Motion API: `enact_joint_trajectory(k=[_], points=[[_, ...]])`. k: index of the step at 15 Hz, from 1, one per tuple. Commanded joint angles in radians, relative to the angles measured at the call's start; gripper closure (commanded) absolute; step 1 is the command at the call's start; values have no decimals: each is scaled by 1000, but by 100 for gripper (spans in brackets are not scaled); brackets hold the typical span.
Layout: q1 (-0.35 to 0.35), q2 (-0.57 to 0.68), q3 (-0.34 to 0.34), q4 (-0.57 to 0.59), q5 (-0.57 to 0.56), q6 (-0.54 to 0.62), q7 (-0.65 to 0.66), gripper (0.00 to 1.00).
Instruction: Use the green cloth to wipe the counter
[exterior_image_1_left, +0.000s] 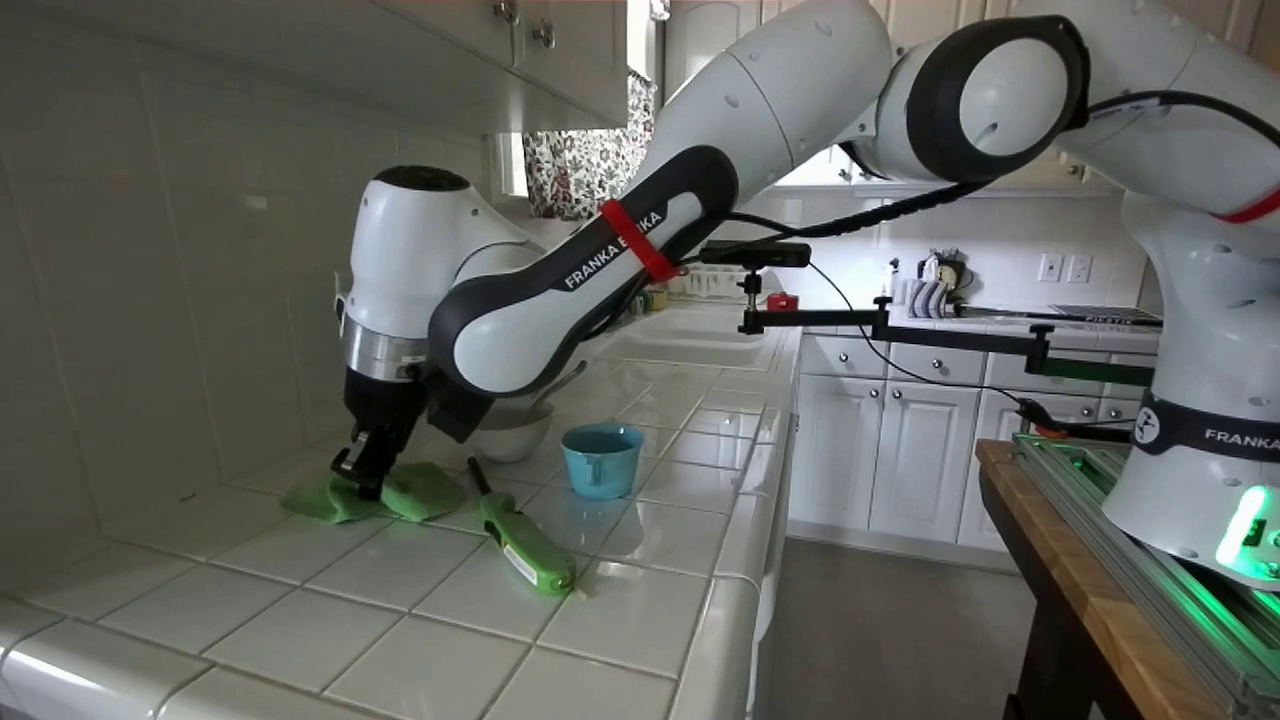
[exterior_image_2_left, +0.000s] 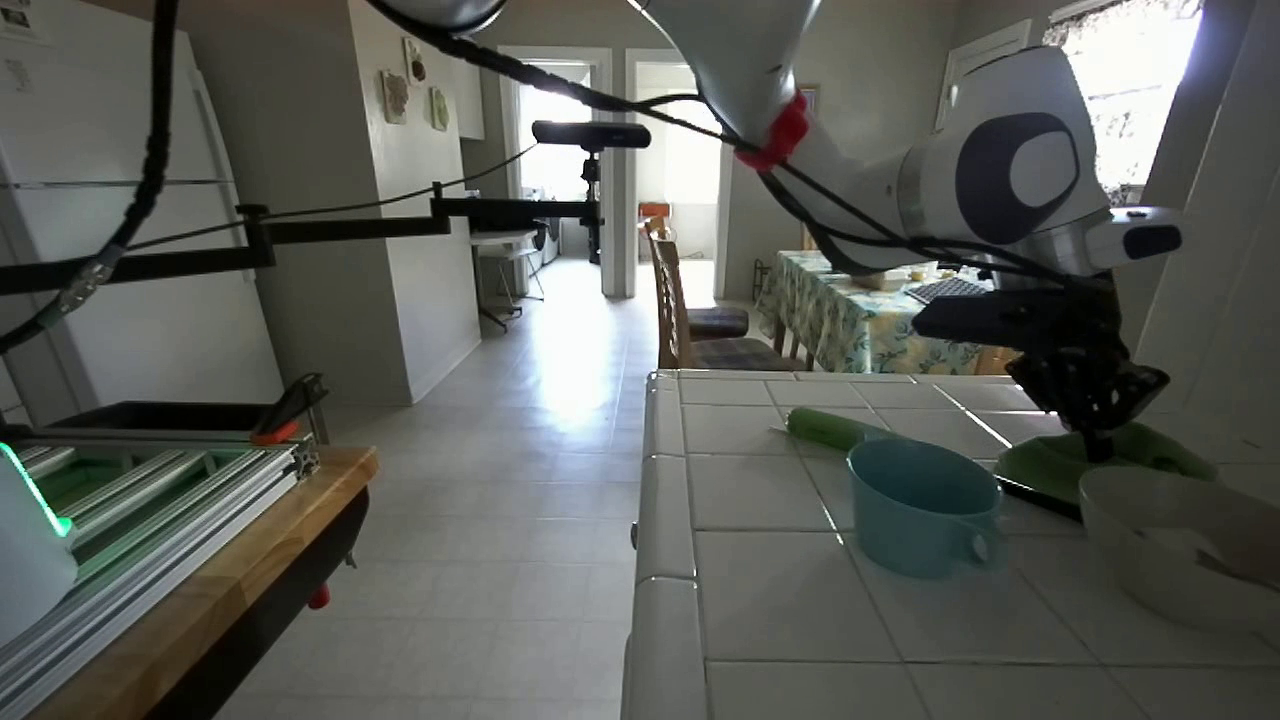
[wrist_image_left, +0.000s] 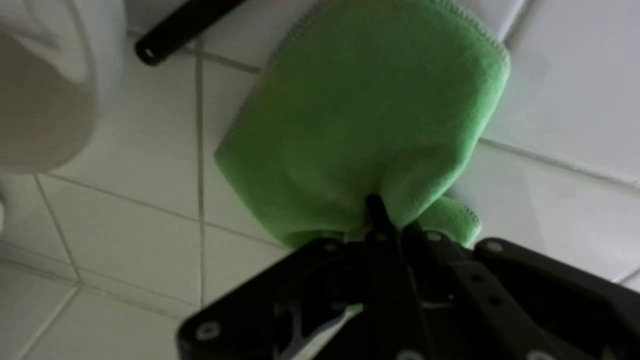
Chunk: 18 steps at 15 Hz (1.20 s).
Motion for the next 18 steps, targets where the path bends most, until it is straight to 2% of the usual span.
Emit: enact_joint_trajectory(k=[1, 4, 6, 8, 11, 14, 15, 17, 18], points=[[-45, 104, 21, 199, 24, -86, -71, 99], [-68, 111, 34, 226, 32, -123, -81, 99], [-79, 101, 84, 224, 55, -146, -133, 99], [-98, 76, 171, 202, 79, -165, -208, 99], [-100, 87, 262, 232, 88, -204, -271, 99], [-83, 112, 255, 286, 130, -298, -300, 99], [-79, 113, 234, 290, 124, -326, -290, 99], [-65, 113, 150, 294, 74, -364, -227, 99], [-79, 112, 142, 288, 41, -363, -211, 99]])
